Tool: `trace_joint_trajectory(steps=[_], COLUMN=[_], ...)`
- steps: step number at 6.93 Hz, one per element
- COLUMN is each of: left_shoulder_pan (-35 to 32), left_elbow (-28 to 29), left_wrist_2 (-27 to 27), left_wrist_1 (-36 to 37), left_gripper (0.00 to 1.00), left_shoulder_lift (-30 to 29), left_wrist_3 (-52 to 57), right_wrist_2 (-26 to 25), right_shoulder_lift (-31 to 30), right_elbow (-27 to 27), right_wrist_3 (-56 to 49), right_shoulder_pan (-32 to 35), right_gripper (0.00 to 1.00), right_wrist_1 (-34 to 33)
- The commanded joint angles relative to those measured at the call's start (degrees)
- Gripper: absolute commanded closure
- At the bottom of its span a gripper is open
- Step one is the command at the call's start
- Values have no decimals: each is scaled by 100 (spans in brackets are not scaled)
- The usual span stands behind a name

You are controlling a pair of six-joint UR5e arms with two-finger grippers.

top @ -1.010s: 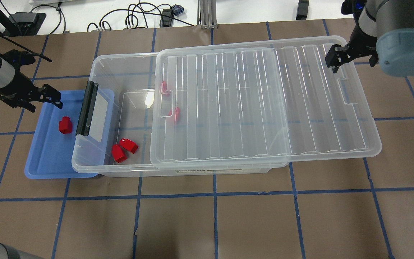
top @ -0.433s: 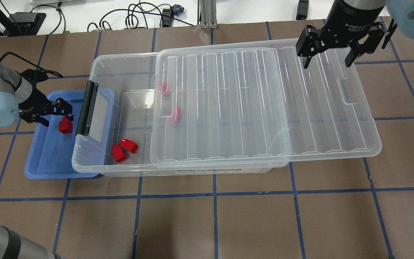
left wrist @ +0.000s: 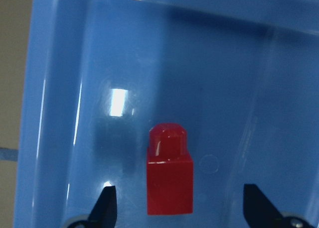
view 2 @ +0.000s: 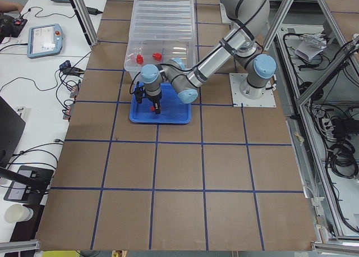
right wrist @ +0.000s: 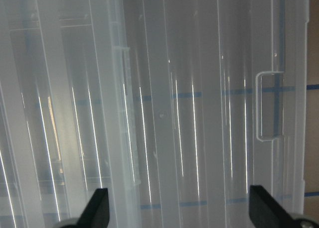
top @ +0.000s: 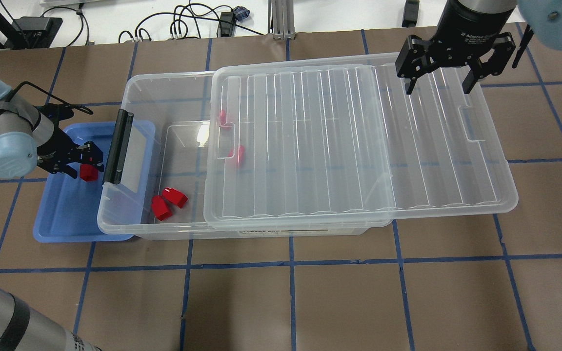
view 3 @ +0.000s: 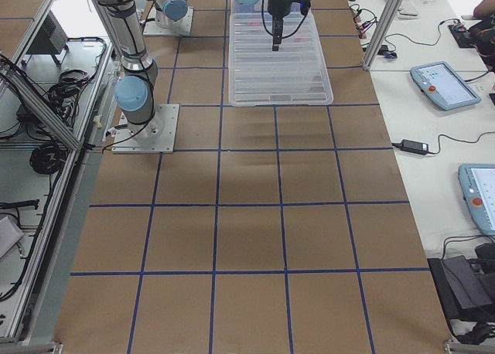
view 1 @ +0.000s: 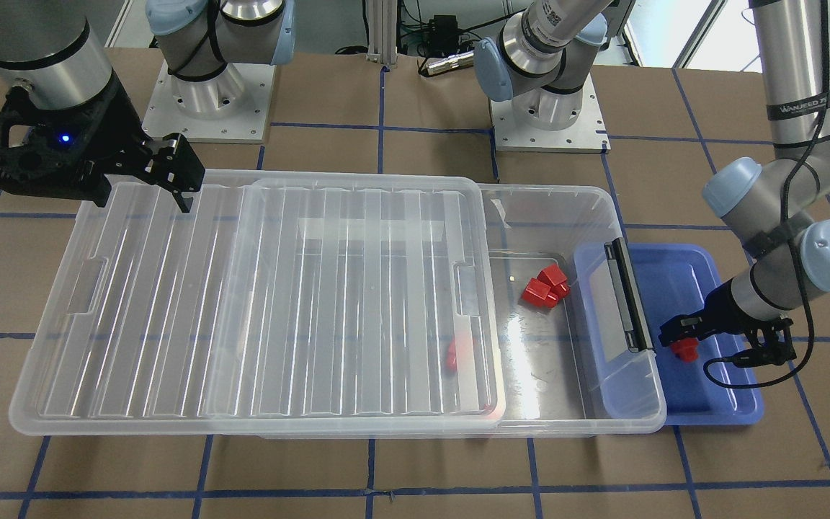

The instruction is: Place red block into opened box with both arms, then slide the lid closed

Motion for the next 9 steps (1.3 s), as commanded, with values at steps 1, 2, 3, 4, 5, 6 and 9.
trace_joint_trajectory(steps=[1, 2, 3, 4, 5, 6, 9], left_shoulder_pan=[10, 10, -42, -104, -130, -427, -1953], left_elbow=[0, 8, 156, 462, 918, 1514, 2313], left_wrist_2=[-2, 6, 50, 50, -10, -11, 15], left_wrist_1=[-15, -50, -294, -931, -1564, -2510, -3636], left_gripper=[82, 90, 91, 91, 91, 91, 92], left_shoulder_lift=[-19, 85, 252, 488, 752, 1050, 1685], left_wrist_3=[-32, -40, -49, -49, -49, -49, -1510], right_wrist_2=[-11, -2, -2, -2, -11, -2, -2], right_shoulder_lift=[0, -17, -17, -17, -17, -17, -8], right_elbow=[6, 6, 6, 6, 6, 6, 6], right_wrist_3=[-130, -131, -139, -139, -157, -261, -263], right_shoulder_pan=[-47, -82, -100, -100, -109, -109, -109], right_gripper=[0, 0, 0, 0, 0, 0, 0], right_wrist_1=[3, 3, 3, 3, 3, 3, -6])
